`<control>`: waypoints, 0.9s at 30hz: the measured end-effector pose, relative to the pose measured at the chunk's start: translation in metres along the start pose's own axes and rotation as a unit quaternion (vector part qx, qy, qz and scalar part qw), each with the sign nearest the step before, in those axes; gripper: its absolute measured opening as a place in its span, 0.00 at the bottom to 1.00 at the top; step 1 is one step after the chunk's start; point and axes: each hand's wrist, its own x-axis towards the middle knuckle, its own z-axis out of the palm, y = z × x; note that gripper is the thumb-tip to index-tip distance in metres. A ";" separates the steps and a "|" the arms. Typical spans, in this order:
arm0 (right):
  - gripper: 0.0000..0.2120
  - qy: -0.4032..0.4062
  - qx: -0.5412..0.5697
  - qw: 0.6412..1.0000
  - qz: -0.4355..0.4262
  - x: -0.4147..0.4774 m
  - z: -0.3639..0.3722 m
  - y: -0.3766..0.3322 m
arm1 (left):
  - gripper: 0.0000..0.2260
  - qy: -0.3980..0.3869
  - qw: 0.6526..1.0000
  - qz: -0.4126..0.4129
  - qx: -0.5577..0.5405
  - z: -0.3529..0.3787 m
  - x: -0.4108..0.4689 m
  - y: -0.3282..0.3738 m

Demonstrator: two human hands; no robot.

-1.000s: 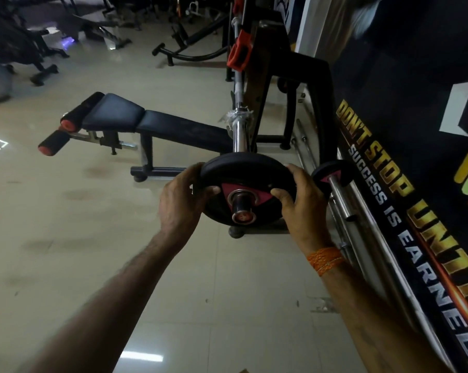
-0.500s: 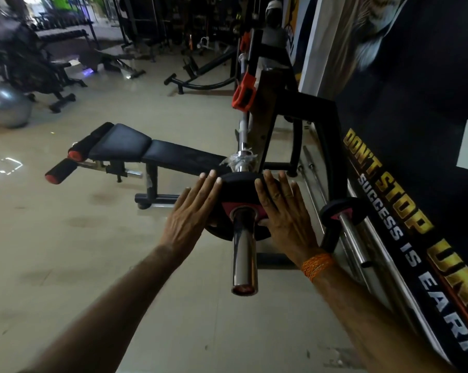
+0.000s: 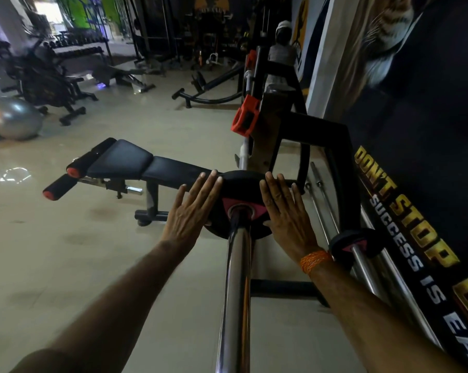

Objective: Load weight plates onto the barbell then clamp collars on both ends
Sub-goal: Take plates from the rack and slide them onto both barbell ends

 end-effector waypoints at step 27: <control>0.28 -0.040 0.199 0.958 0.201 -0.110 -0.151 -0.012 | 0.31 -0.012 0.977 -0.027 -0.212 -0.138 -0.057 0.103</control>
